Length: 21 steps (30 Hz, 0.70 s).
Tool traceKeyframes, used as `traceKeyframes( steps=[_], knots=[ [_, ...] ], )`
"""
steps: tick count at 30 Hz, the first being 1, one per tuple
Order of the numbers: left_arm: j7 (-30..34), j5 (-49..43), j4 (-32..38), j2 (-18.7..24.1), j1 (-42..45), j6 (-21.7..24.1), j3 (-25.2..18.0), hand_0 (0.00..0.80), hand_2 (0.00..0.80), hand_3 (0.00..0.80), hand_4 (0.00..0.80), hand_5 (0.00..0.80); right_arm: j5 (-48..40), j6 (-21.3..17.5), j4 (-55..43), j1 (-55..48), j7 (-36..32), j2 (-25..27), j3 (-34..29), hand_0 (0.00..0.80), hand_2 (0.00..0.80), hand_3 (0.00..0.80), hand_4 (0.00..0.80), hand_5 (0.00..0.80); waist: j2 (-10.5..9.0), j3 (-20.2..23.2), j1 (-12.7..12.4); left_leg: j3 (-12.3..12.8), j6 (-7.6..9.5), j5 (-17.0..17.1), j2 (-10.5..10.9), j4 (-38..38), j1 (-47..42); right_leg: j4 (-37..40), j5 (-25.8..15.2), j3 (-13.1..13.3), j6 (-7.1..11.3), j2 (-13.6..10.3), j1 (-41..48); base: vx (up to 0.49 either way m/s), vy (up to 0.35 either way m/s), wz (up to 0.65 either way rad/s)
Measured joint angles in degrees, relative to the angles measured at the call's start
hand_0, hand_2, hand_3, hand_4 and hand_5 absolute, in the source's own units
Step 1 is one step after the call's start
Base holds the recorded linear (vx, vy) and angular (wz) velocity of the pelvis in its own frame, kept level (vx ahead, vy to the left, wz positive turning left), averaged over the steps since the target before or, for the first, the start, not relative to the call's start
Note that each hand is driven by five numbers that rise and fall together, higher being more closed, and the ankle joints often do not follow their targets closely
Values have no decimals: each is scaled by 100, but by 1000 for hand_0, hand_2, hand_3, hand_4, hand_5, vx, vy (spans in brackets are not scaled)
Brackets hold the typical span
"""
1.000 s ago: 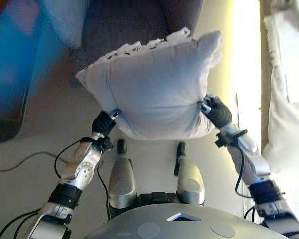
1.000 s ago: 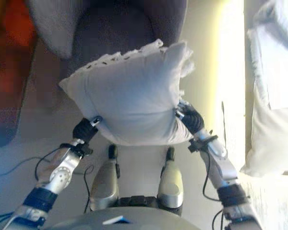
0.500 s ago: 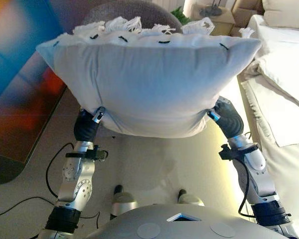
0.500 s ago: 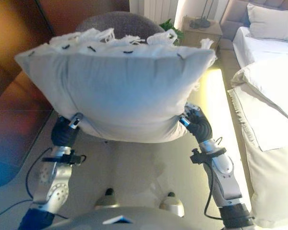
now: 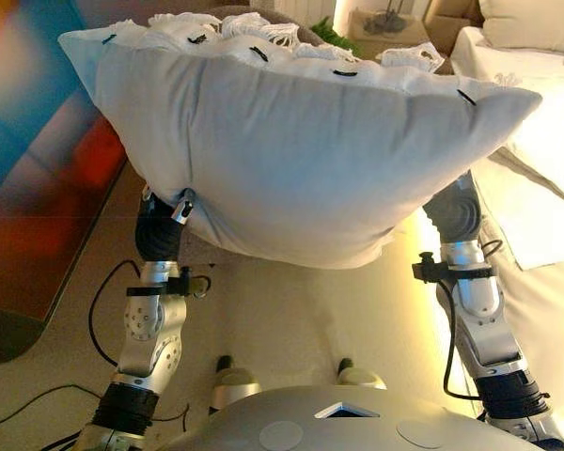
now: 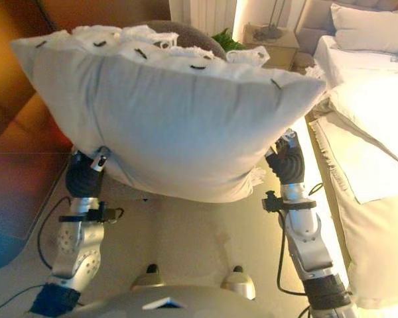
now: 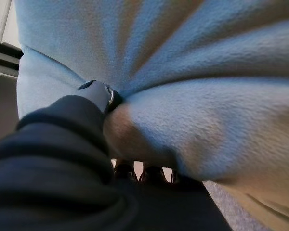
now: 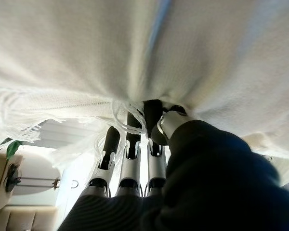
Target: Pick up the cushion and take it to the sofa
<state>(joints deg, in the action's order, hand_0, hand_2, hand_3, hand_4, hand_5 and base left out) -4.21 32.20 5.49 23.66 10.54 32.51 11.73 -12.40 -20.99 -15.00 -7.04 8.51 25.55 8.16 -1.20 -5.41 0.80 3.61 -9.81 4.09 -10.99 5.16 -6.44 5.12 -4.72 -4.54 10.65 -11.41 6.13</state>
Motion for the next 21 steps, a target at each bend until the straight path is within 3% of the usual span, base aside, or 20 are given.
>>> traceKeyframes(
  steps=[5, 10, 13, 14, 15, 16, 17, 18, 19, 20, 21],
  knots=[
    [-22, 12, -1, -21, -5, -14, -13, 800, 800, 800, 800, 800, 1, 11, 2, 19, 12, 32, 108, 800, 800, 800, 800, 800, 64, -39, -11, 98, 4, 4, -193, -11, -28, 15, -25, 85, -92, 205, -35, -53, -338, -12],
    [-104, 23, -11, -74, -7, -21, 1, 800, 800, 800, 800, 800, -7, 105, 56, 147, -43, 381, 168, 800, 800, 800, 800, 800, 53, -153, -46, 249, 136, 33, -625, -466, 177, -217, 117, 107, -372, 648, -197, -89, -389, -6],
    [-96, 79, -72, -79, -43, -20, 29, 800, 800, 800, 800, 800, -6, 102, 108, 187, -24, 389, 157, 800, 800, 800, 800, 800, -180, -419, -50, 349, 682, 292, -689, -1318, 666, -544, 270, 68, -588, 700, -338, 6, -204, 3],
    [-93, 71, -91, -102, -28, -21, 86, 800, 800, 800, 800, 800, -7, 100, 138, 183, 4, 387, 162, 800, 800, 800, 800, 800, -307, -496, -66, 266, 740, 333, -519, -1565, 793, -523, 244, 96, -646, 582, -337, 40, -27, -4],
    [-92, 66, -103, -127, -17, -22, 144, 800, 800, 800, 800, 800, -9, 98, 146, 179, 22, 408, 150, 800, 800, 800, 800, 800, -352, -540, -70, 187, 638, 212, -253, -1740, 832, -517, 236, 102, -656, 479, -339, 32, -6, -4],
    [-94, 39, -96, -126, -24, -20, 189, 800, 800, 800, 800, 800, -9, 64, 141, 180, 55, 436, 146, 800, 800, 800, 800, 800, -348, -602, -73, 50, 472, -163, 215, -1843, 912, -538, 217, 155, -649, 354, -374, 40, -6, -8],
    [-94, 4, -84, -149, -35, -19, 210, 800, 800, 800, 800, 800, -9, -16, 125, 188, 82, 491, 114, 800, 800, 800, 800, 800, -253, -617, -10, 50, 567, -486, 588, -1818, 908, -538, 214, 205, -638, 319, -485, 115, 16, -20],
    [-113, 0, -52, -218, -59, -11, 225, 800, 800, 800, 800, 800, -1, -53, 74, 227, 124, 608, 128, 800, 800, 800, 800, 800, 109, -643, -37, 49, 729, -853, 752, -1557, 916, -662, 185, 196, -591, 525, -585, 197, 32, -58],
    [-220, -3, -63, -172, -157, 20, 194, 800, 800, 800, 800, 800, 28, -92, 182, 349, 246, 438, 241, 800, 800, 800, 800, 800, 93, -759, -173, 101, 705, -812, 697, -1569, 956, -1840, 686, 222, -579, 598, -1072, 259, 40, -48],
    [-342, -4, -57, -164, -191, 28, 170, 800, 800, 800, 800, 800, 53, -88, 183, 351, 327, 428, 415, 800, 800, 800, 800, 800, 52, -798, -175, 91, 646, -784, 669, -1634, 1021, -2711, 1290, 157, -701, 737, -1250, 321, 66, -22],
    [-464, -6, -44, -115, -199, 67, 163, 800, 800, 800, 800, 800, 70, -86, 188, 364, 365, 422, 505, 800, 800, 800, 800, 800, -108, -855, -193, 40, 603, -752, 772, -1785, 1026, -2568, 1684, 102, -965, 750, -1034, 389, 84, 26]
  ],
)
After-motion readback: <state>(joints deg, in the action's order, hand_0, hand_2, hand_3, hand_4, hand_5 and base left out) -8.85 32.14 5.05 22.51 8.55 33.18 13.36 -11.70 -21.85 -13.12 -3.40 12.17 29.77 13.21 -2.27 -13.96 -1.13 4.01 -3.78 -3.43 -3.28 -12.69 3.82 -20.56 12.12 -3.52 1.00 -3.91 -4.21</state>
